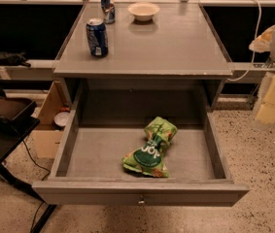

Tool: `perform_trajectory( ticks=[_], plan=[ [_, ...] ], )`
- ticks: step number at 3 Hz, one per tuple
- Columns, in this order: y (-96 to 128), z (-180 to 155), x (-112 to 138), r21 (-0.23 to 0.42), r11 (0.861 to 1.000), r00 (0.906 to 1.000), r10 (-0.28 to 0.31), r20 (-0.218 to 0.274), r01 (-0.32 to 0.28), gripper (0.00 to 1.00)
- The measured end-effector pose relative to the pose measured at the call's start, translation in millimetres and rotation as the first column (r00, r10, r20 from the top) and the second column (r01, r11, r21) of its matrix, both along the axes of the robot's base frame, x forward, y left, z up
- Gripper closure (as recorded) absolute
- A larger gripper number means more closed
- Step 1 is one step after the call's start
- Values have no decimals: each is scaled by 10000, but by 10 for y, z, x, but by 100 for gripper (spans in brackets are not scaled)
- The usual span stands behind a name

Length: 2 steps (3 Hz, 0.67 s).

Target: Pick green rice chip bag from top drawer and place on counter

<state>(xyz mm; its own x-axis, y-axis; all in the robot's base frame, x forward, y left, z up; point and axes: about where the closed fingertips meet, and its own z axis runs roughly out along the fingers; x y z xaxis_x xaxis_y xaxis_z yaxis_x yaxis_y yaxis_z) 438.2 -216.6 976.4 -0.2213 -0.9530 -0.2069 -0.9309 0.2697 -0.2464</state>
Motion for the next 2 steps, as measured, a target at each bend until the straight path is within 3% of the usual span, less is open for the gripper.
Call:
perform_trajectory(
  ticks=[1,2],
  plan=[
    [0,0,0,0,10000,10000,0,0,0,0],
    [41,-171,23,-114,9981,9977,602,300,-599,0]
  ],
)
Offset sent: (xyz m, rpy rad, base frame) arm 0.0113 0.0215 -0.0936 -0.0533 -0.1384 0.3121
